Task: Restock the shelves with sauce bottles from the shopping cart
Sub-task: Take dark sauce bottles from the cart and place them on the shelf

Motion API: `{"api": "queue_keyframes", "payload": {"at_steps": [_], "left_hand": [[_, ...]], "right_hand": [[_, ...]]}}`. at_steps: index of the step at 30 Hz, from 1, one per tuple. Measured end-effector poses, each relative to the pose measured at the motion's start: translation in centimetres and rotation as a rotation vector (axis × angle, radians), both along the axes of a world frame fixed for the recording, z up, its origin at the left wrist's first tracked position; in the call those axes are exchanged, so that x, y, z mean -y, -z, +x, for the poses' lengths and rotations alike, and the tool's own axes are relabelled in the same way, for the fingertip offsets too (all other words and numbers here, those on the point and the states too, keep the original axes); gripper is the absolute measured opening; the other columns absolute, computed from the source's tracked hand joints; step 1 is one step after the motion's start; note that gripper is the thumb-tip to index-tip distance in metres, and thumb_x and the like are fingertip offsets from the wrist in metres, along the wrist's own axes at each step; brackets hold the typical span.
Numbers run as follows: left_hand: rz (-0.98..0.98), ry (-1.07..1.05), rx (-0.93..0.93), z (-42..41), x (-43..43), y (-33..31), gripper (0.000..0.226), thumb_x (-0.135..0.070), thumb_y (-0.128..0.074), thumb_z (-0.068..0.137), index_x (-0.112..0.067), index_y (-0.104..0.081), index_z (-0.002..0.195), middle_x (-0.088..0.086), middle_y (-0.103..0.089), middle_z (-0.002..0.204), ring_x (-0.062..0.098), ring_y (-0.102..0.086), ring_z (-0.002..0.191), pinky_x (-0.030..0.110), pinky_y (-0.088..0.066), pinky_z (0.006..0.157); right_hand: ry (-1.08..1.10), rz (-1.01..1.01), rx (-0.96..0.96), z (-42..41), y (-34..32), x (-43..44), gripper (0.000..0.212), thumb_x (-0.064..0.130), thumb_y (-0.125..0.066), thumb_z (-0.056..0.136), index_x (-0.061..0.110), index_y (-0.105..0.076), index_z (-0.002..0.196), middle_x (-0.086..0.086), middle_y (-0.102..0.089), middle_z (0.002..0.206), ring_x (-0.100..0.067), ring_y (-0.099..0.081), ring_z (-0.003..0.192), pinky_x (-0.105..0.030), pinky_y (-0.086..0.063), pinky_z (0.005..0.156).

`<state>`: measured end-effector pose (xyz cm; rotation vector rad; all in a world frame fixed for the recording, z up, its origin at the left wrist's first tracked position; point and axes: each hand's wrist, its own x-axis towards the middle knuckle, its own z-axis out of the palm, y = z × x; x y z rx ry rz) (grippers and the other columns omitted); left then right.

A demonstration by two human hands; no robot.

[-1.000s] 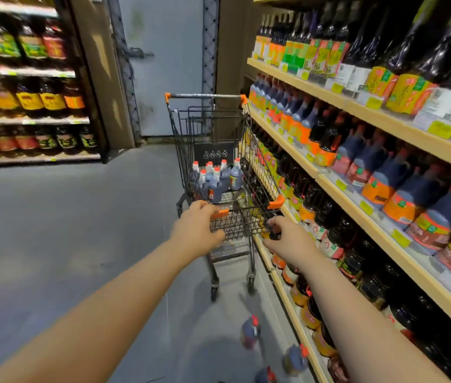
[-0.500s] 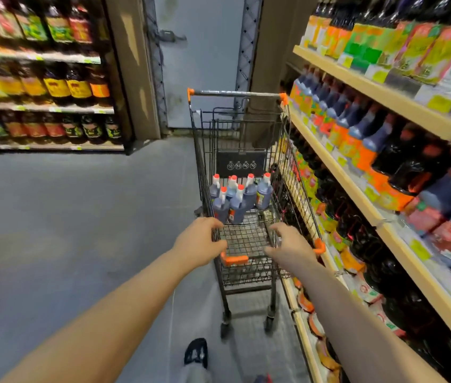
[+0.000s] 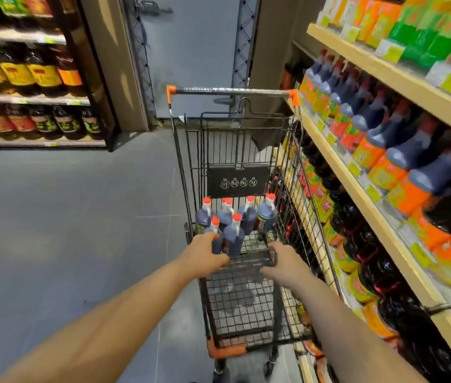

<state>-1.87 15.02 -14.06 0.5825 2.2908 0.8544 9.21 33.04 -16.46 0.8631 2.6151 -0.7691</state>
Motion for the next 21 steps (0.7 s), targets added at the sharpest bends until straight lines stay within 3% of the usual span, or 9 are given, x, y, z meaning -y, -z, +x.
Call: {"api": "queue_keyframes", "payload": {"at_steps": [3,7,9,10,12,14,18,20,21], "left_hand": [[-0.008,-0.080,0.105,-3.0,-2.7,1.5,0.030,-0.018,-0.061,0.085,-0.011,-0.050,0.111,0.008,-0.055,0.102,0.016,-0.051,0.083,0.021,-0.040,0.062],[-0.015,-0.207,0.252,-6.0,-5.7,4.2,0.042,-0.021,-0.059,0.088,-0.009,-0.047,0.127,0.013,-0.055,0.124,0.016,-0.048,0.089,0.019,-0.037,0.058],[-0.017,-0.291,0.318,-7.2,-7.0,6.0,0.046,-0.023,-0.058,0.089,-0.010,-0.044,0.131,0.011,-0.053,0.128,0.019,-0.050,0.098,0.022,-0.039,0.071],[-0.012,-0.328,0.377,-7.6,-7.6,6.6,0.042,-0.022,-0.058,0.089,-0.011,-0.046,0.127,0.011,-0.054,0.123,0.021,-0.051,0.099,0.024,-0.038,0.076],[0.021,-0.426,0.499,-8.5,-8.9,8.0,0.007,-0.016,-0.055,0.090,-0.014,-0.053,0.097,0.010,-0.055,0.096,0.020,-0.050,0.081,0.027,-0.035,0.068],[0.059,-0.567,0.619,-9.5,-10.2,9.6,0.023,-0.009,-0.053,0.091,-0.017,-0.043,0.071,0.006,-0.045,0.077,0.016,-0.041,0.068,0.027,-0.030,0.058],[0.053,-0.746,0.641,-12.0,-12.1,13.3,0.032,-0.010,-0.060,0.087,-0.015,-0.038,0.064,0.010,-0.045,0.080,0.023,-0.043,0.078,0.031,-0.034,0.072],[-0.016,-0.763,0.579,-13.3,-12.5,15.9,0.023,-0.020,-0.067,0.075,-0.005,-0.052,0.068,0.018,-0.049,0.079,0.024,-0.044,0.072,0.035,-0.039,0.071],[-0.057,-0.759,0.572,-13.9,-12.8,17.5,0.025,-0.022,-0.067,0.075,0.001,-0.061,0.081,0.020,-0.057,0.085,0.026,-0.049,0.075,0.036,-0.043,0.072]], "right_hand": [[-0.044,0.043,-0.004,-3.1,1.3,-2.9,0.064,0.033,-0.066,0.083,0.020,-0.039,0.140,-0.004,-0.043,0.142,-0.023,-0.053,0.119,-0.036,-0.048,0.095],[-0.021,0.023,-0.047,-6.9,3.5,-6.4,0.049,0.029,-0.061,0.088,0.022,-0.045,0.134,-0.001,-0.053,0.131,-0.020,-0.060,0.102,-0.032,-0.050,0.083],[-0.022,0.019,-0.069,-8.9,5.0,-7.9,0.046,0.027,-0.059,0.089,0.022,-0.046,0.133,0.000,-0.055,0.128,-0.020,-0.060,0.100,-0.030,-0.049,0.080],[-0.026,0.014,-0.069,-9.8,5.9,-8.5,0.046,0.027,-0.059,0.089,0.022,-0.047,0.133,0.000,-0.056,0.127,-0.020,-0.060,0.101,-0.029,-0.047,0.078],[-0.018,-0.034,-0.048,-11.4,7.7,-9.4,0.046,0.026,-0.059,0.089,0.021,-0.046,0.132,-0.001,-0.055,0.126,-0.020,-0.058,0.106,-0.027,-0.045,0.077],[0.021,-0.111,-0.006,-12.8,9.7,-9.9,0.040,0.026,-0.060,0.088,0.023,-0.047,0.126,0.002,-0.053,0.115,-0.019,-0.056,0.100,-0.026,-0.040,0.071],[0.181,-0.309,0.029,-15.4,13.9,-10.5,0.026,0.018,-0.062,0.087,0.023,-0.046,0.107,0.010,-0.047,0.079,-0.013,-0.051,0.075,-0.017,-0.035,0.055],[0.218,-0.355,0.035,-16.6,15.6,-10.5,0.029,0.017,-0.063,0.086,0.018,-0.050,0.113,0.010,-0.049,0.080,-0.007,-0.049,0.069,-0.016,-0.038,0.056],[0.233,-0.377,0.031,-17.0,16.5,-10.5,0.032,0.018,-0.064,0.085,0.017,-0.052,0.114,0.008,-0.052,0.085,-0.008,-0.050,0.070,-0.020,-0.042,0.060]]}}
